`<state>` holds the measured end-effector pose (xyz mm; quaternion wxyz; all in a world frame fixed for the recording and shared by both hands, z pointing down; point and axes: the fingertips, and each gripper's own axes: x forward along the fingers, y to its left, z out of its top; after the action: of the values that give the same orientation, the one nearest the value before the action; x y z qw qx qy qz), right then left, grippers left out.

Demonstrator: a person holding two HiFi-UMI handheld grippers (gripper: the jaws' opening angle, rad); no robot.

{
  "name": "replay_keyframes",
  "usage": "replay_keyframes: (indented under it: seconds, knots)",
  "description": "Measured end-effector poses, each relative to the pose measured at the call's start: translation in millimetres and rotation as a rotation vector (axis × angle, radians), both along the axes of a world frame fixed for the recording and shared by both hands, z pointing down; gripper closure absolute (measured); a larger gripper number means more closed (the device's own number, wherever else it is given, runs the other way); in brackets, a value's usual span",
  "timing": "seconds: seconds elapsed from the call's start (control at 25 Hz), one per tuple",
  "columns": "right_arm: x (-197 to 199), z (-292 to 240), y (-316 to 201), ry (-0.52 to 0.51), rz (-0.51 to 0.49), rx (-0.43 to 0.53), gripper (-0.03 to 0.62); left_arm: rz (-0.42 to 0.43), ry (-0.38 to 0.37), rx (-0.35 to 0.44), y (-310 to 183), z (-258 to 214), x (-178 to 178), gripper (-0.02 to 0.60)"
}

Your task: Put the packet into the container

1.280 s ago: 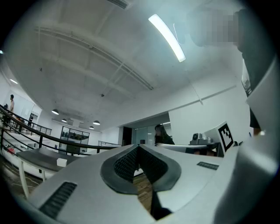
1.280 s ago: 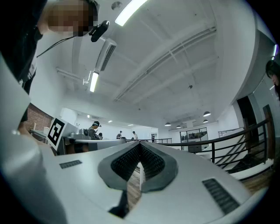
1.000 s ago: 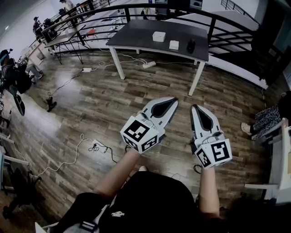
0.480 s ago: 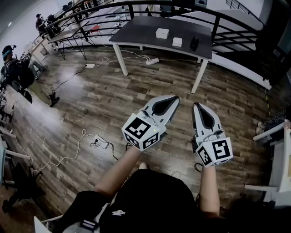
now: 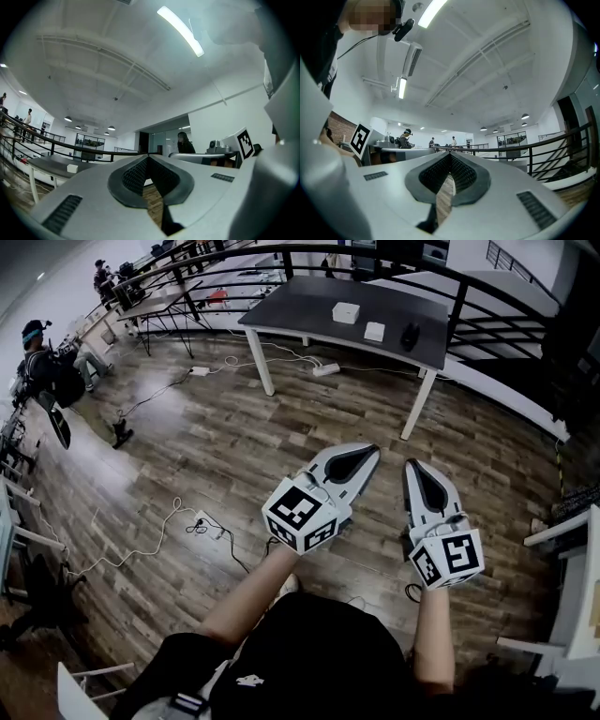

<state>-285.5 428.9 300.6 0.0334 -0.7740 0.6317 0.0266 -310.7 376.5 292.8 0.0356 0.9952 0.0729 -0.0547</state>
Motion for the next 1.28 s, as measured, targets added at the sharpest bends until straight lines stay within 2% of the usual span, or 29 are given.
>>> replay_keyframes:
  seconds: [0.32, 0.64, 0.96, 1.28]
  knots:
    - [31, 12, 40, -0.033, -0.052, 0.001, 0.591, -0.043, -0.024, 0.004, 40, 11, 26, 0.577]
    - [46, 20, 41, -0.060, -0.064, 0.019, 0.591, -0.091, -0.061, 0.027, 37, 18, 26, 0.577]
    - [70, 31, 11, -0.080, -0.080, 0.004, 0.591, -0.088, -0.073, 0.045, 13, 25, 56, 0.577]
    - [113, 33, -61, -0.069, -0.090, -0.020, 0.591, -0.118, -0.063, 0.023, -67, 25, 97, 0.577]
